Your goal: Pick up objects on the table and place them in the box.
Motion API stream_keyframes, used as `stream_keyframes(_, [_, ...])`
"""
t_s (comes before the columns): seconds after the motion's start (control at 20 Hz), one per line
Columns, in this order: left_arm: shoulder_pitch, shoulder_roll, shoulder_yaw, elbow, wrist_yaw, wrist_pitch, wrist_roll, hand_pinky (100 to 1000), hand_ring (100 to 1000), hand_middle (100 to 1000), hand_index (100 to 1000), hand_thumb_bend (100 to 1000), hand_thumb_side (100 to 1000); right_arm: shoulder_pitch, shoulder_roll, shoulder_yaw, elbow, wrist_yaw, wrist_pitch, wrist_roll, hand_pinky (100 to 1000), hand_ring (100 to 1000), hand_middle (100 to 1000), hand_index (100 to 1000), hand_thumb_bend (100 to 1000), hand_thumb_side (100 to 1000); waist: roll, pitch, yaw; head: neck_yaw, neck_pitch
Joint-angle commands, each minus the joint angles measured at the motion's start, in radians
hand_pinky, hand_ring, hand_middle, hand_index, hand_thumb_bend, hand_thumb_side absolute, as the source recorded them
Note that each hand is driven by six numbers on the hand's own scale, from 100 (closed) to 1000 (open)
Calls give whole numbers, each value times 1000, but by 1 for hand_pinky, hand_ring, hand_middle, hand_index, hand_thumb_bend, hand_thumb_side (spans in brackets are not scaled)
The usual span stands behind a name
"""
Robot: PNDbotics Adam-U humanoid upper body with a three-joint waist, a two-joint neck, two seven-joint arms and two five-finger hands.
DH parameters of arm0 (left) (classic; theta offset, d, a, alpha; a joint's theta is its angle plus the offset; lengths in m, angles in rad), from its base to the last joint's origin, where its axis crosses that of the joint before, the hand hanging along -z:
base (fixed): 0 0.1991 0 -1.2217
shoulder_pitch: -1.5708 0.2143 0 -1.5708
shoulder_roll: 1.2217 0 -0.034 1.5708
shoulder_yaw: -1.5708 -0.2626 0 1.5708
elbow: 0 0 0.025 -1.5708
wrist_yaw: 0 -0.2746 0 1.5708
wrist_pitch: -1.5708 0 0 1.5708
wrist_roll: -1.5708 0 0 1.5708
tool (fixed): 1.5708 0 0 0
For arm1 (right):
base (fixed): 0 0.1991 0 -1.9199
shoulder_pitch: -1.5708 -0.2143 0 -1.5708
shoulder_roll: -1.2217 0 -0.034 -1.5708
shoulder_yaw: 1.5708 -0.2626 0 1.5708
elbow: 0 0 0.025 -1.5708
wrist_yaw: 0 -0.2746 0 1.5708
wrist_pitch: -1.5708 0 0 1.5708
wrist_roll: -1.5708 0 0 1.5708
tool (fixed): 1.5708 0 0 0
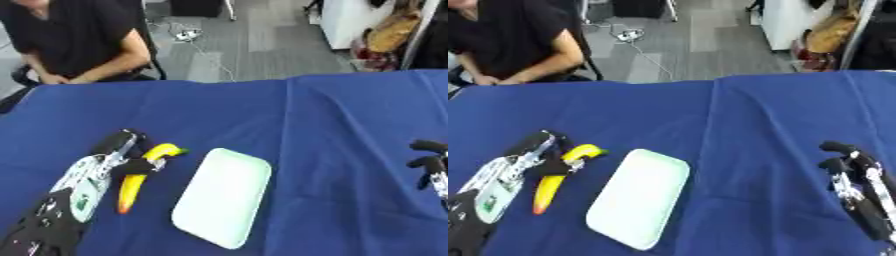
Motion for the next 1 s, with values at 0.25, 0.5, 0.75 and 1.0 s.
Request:
stream_keyframes(0.25, [-5,3,-4,20,-27,6,-2,269,290,420,668,266,525,-5,-20,-4,-25,-5,-2,1,380,637,764,861,100,812,-3,-11,-3,3,-13])
stream_keyframes(0.5, [3,4,-11,10,-38,10,-26,163,198,341,607,265,363,-5,-20,-5,-26,-6,-1,1,380,637,764,861,100,812,-2,-11,-2,1,-12])
stream_keyframes(0.75, [5,5,-11,-2,-47,20,-40,100,106,276,557,198,247,-5,-21,-4,-25,-7,-1,1,380,637,764,861,100,812,-2,-12,0,0,-11])
stream_keyframes(1.0, [4,5,-11,-14,-48,35,-40,100,100,170,460,100,171,-5,-21,-4,-25,-6,-1,1,380,637,764,861,100,812,-3,-13,1,-1,-12])
